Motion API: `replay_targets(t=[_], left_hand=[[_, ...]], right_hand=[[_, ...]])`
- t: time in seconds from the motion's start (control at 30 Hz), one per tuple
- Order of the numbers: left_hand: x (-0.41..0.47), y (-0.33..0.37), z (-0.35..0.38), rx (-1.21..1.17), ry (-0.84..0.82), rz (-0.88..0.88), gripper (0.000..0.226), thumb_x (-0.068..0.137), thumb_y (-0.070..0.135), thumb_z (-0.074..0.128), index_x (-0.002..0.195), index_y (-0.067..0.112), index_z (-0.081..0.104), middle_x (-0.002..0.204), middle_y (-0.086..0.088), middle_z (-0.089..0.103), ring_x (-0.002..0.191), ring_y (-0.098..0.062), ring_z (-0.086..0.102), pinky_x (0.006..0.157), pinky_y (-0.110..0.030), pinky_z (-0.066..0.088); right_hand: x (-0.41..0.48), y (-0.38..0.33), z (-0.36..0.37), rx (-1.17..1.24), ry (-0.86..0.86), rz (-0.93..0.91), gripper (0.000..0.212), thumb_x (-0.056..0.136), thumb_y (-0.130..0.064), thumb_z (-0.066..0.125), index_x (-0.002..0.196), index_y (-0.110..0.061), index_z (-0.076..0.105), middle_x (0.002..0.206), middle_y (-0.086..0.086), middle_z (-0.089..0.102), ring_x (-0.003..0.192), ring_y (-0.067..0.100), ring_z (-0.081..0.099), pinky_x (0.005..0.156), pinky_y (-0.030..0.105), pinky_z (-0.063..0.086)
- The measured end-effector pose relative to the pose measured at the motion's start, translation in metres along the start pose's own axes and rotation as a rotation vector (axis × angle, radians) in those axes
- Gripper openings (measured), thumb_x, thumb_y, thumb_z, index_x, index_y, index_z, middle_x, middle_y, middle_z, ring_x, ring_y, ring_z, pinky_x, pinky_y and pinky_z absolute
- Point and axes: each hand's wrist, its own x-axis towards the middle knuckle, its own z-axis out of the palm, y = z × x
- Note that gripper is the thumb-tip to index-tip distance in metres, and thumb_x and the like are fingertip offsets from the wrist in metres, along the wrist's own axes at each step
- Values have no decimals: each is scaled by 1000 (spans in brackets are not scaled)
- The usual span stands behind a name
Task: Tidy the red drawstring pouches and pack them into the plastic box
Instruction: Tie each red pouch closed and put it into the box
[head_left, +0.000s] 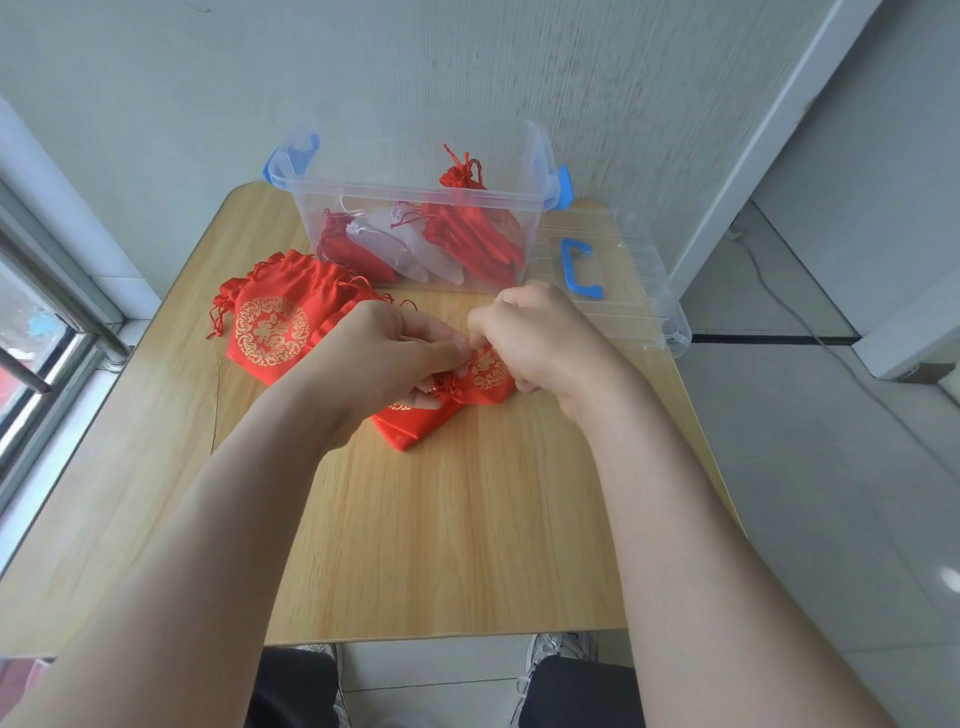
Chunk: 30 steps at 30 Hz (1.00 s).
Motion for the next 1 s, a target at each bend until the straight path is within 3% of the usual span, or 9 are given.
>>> replay_targets(t=[0.13, 0.2, 0.3, 0.5, 0.63, 0.77, 0.9, 1.0], left_hand=[[0, 1, 2, 117, 81, 3, 15, 94, 9, 75, 83, 0, 78, 69, -4, 67, 56, -7, 59, 62, -29, 64], [-2, 1, 1, 190, 49, 22, 18, 94, 11, 75, 78, 3, 78, 66, -5, 68, 58, -14, 67, 61, -29, 64], [-3, 2, 0, 308, -11, 90, 20, 94, 11, 74, 75, 6, 77, 72, -9, 75, 62, -21, 75, 74, -40, 67], [-8, 8, -1, 464, -87, 158, 16, 90, 11, 72, 76, 7, 79, 75, -13, 75, 69, -24, 77, 76, -47, 65], [-8, 10, -2, 412, -36, 131, 18, 89, 21, 76, 74, 13, 81, 78, -13, 76, 73, -33, 73, 76, -51, 63], [-7, 7, -6, 270, 28, 79, 18, 96, 26, 75, 83, 16, 83, 81, -1, 79, 67, -17, 63, 78, -49, 62], [-5, 7, -7, 169, 114, 34, 21, 99, 28, 74, 85, 16, 83, 80, 3, 78, 69, -16, 58, 74, -41, 60], [-6, 8, -8, 154, 135, 9, 22, 100, 30, 73, 84, 17, 83, 77, 6, 77, 71, -15, 57, 75, -36, 56]], right_hand=[[-1, -2, -3, -17, -52, -53, 12, 91, -24, 53, 86, -20, 62, 59, -6, 42, 58, 18, 41, 61, 35, 35], [-2, -4, -2, 65, -92, -71, 12, 88, -18, 50, 88, -17, 61, 55, -9, 44, 55, 15, 41, 59, 35, 35], [-3, -5, -1, 144, -68, -97, 16, 88, -9, 48, 84, -16, 62, 51, -10, 52, 51, 12, 48, 55, 32, 39], [-4, -3, 0, 92, -64, -117, 22, 93, -4, 48, 91, -17, 66, 55, -3, 62, 49, 10, 56, 56, 29, 48], [-2, -3, 0, 141, -56, -141, 20, 95, -4, 52, 95, -17, 68, 60, -3, 67, 53, 13, 60, 56, 26, 48], [0, 0, -1, 251, -13, -178, 18, 98, -5, 62, 108, -19, 65, 81, 0, 80, 67, 9, 70, 60, 17, 50], [3, 6, 2, 28, 74, -336, 33, 86, -5, 75, 100, -30, 60, 90, -7, 79, 80, 7, 74, 75, 28, 57], [2, 5, 8, 48, 97, -430, 43, 85, 5, 68, 109, -26, 53, 104, -5, 75, 83, 3, 74, 76, 21, 57]])
